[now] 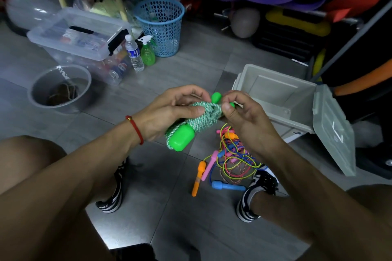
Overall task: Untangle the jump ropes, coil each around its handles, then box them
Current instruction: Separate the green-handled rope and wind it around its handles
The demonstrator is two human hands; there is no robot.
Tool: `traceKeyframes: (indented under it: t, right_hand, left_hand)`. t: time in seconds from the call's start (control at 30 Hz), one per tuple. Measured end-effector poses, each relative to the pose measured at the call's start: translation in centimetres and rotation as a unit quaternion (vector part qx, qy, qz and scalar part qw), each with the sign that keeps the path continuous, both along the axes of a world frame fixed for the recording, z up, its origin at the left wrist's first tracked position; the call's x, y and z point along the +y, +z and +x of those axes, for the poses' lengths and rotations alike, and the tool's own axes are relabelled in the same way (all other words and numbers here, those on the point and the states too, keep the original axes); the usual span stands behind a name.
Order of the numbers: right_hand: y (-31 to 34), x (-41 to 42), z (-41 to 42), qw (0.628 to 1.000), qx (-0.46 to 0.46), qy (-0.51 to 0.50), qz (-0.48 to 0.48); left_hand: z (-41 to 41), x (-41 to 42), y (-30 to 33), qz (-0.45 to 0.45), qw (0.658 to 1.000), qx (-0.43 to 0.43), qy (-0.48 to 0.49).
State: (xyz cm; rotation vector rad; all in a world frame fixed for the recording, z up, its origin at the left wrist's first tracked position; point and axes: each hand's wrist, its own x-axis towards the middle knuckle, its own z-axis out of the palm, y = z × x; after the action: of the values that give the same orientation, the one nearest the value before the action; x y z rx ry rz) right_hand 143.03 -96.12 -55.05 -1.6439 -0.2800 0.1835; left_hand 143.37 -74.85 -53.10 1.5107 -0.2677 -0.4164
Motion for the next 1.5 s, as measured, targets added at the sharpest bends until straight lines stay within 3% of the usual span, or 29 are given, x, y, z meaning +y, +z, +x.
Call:
traceKeyframes:
  t: [0.1,0.2,0.3,0.53,0.63,0.8,0.93,1.0,1.1,1.27,1.37,1.5]
  right_hand:
    - [0.3,0.6,-0.2,0.997,-0.031,-0.071,0.002]
    - [0.6,0.7,0.3,0.981,-0.123,-0.117,-0.092]
    - [0.8,0.9,0.7,0.984,-0.095,-0.138,-0.062]
    - [2.5,-0.7,1.2,0.994,-0.038,0.016,-0.098]
    - [2.9,-0.8,0.8,0.998,0.028,0.035,-0.048]
    - [2.7,0.2,0.1,0.989,0.093,-0.084,0.074]
    - [2.2,1.6,0.3,0.966,0.11,-0.221,0.077]
    - [1.9,1.8,0.5,0.961,0.108,-0.241,0.078]
    - [1.8,0.9,0.9,0.984,0.116,-0.12,0.056]
    - [1.8,-1.3,1.2,0.992,0.025,0.018,-0.121]
    - [1.4,-1.8,1.2,0.991,0.024,0.061,-0.114]
    - [1.4,-2.1,1.1,0.951,-0.144,0.091,-0.256]
  left_hand:
    - [0.3,-0.3,0.2,-0.042,0.998,0.042,0.011]
    - [0.6,-0.6,0.6,-0.065,0.996,0.068,0.012]
    - [0.7,-0.9,1.0,-0.06,0.996,0.066,0.02]
    - [0.8,-0.1,1.5,0.019,1.0,0.002,0.013]
    - [0.6,-0.3,1.3,0.037,0.999,-0.018,0.002]
    - [0.5,-1.4,1.1,0.057,0.997,-0.045,0.006]
    - [0.7,-2.5,0.7,0.095,0.992,-0.08,0.014]
    - [0.8,-2.7,0.5,0.112,0.989,-0.092,0.017]
    - [0.9,-2.0,0.4,0.111,0.99,-0.086,0.023]
    - [0.7,-1.3,0.4,0.119,0.988,-0.096,0.002]
    - [0.6,-1.0,0.5,0.119,0.988,-0.096,-0.002]
    - [0.6,-0.6,0.5,0.119,0.988,-0.094,-0.003]
